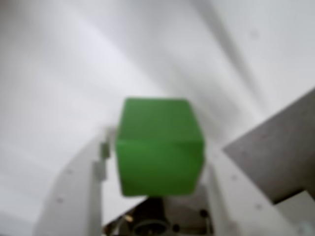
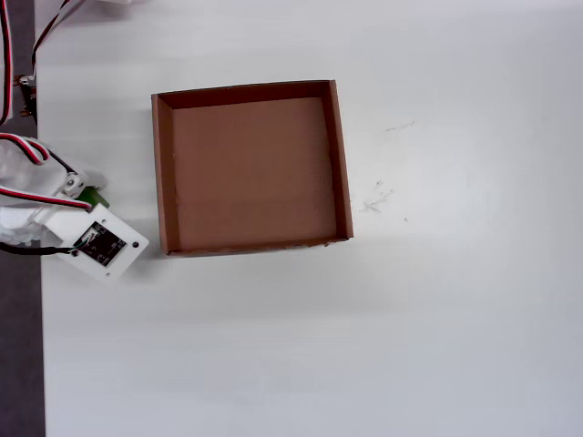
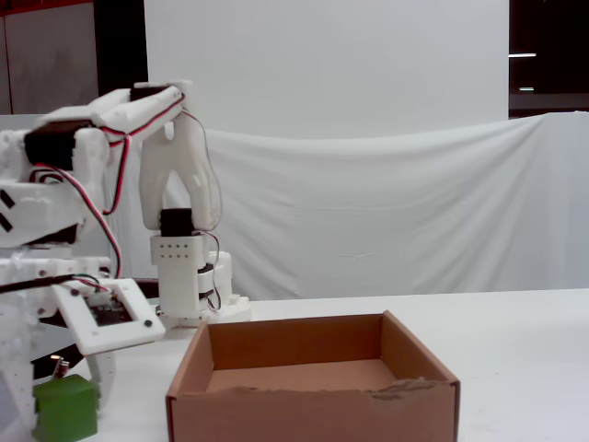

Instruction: Grasp a green cube and put it in a box.

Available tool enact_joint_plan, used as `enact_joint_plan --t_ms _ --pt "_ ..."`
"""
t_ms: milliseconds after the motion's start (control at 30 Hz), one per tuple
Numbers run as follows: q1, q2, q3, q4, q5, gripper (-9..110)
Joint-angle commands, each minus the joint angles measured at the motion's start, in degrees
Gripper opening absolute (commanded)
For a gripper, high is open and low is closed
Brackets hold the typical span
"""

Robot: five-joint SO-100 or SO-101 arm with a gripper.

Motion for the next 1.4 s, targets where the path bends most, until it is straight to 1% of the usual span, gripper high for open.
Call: enact_joint_plan --t_ms 0,500,800,833,1033,1133,1167,1233,1367 --pt "-0.18 1.85 -2.99 0.26 -1.05 19" --pt "-0.09 5.01 -2.11 2.29 0.00 14" --pt "-1.93 17.75 0.62 8.79 5.36 13" --pt "-2.99 21.80 1.85 10.28 7.03 13" --pt "-7.56 33.75 6.59 16.00 12.04 13" --pt "-11.43 40.96 10.72 18.02 16.35 13" --pt "-13.62 45.62 12.74 20.48 17.40 13" --pt "-15.47 48.08 12.74 23.82 18.11 13" --pt "-21.18 51.06 14.59 24.79 25.84 12"
